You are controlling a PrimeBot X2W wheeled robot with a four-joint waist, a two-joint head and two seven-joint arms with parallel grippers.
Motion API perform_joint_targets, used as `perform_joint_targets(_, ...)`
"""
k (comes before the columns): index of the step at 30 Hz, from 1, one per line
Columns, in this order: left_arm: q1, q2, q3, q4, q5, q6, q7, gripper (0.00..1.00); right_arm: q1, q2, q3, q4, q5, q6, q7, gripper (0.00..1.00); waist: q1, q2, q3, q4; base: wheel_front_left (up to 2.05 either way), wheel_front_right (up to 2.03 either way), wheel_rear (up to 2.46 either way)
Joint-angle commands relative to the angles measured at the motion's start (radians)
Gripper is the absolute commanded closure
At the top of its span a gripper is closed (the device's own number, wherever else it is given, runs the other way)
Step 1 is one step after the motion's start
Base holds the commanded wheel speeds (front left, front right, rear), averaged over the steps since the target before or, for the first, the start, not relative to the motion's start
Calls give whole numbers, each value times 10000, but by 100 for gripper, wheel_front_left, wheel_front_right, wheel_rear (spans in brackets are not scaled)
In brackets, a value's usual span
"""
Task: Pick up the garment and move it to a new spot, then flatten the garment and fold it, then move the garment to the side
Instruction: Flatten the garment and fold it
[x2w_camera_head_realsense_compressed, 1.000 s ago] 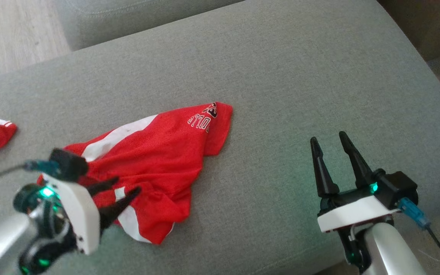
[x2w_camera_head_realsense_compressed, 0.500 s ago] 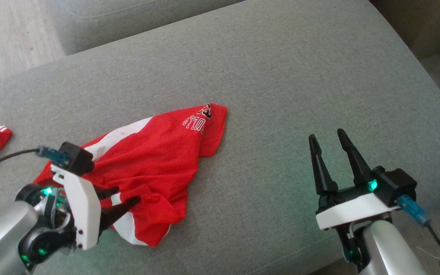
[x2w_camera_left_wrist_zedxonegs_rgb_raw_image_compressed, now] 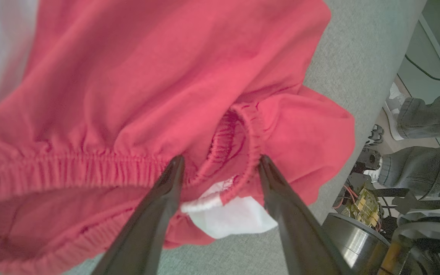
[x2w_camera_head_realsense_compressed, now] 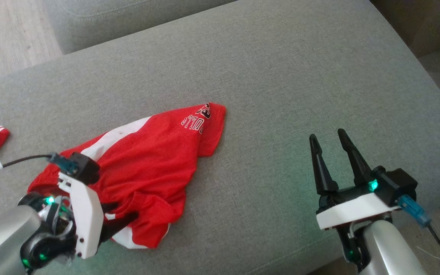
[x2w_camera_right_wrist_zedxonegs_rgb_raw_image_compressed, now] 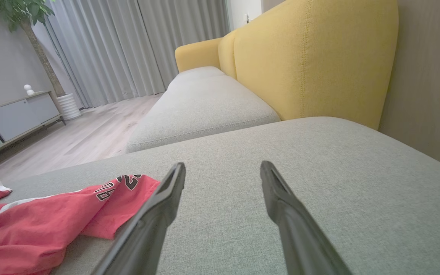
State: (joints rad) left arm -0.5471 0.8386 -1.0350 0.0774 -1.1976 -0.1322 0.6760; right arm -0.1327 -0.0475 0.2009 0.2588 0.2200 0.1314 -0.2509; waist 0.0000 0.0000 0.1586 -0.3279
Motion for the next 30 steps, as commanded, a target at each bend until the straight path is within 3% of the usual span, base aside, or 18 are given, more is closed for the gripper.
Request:
perform_joint_targets(1, -609, 525, 423, -163, -46, 16, -30, 0, -366, -28, 193, -278, 51, -7, -109, 0, 0, 0, -7, 2, 0, 0, 0)
perform_joint_targets(3, -647, 548, 317, -181, -104, 16, -30, 5, -360, -28, 176, -262, 51, -7, -109, 0, 0, 0, -15, 4, 0, 0, 0)
perform_joint_targets(4, -661, 559, 264, -190, -133, 16, -29, 18, -356, -28, 170, -254, 54, -7, -109, 0, 0, 0, -21, 5, 0, 0, 0)
perform_joint_targets(5, -674, 570, 210, -199, -165, 16, -21, 46, -351, -28, 168, -247, 56, -7, -109, 0, 0, 0, -24, 7, 0, 0, 0)
perform_joint_targets(7, -693, 590, 110, -213, -237, 16, -8, 68, -347, -28, 170, -241, 68, -7, -109, 0, 0, 0, -27, 8, 0, 0, 0)
perform_joint_targets(9, -704, 605, 12, -230, -314, 16, 14, 100, -350, -28, 180, -242, 81, -7, -109, 0, 0, 0, -29, 0, 0, 0, 0)
perform_joint_targets(13, -819, 412, 256, -440, -822, 16, -452, 100, -349, -28, 142, -269, 88, -7, -109, 0, 0, 0, -14, 11, 0, 0, 0)
perform_joint_targets(20, -1506, -600, 1507, -1052, -2132, 16, -1803, 100, -332, -28, 97, -255, 100, -7, -109, 0, 0, 0, -40, 113, 0, 0, 0)
perform_joint_targets(30, -2866, -2171, 1916, -740, -1004, 17, -3394, 100, -384, -28, 408, -202, 357, -7, -109, 0, 0, 0, -184, -84, 0, 0, 0)
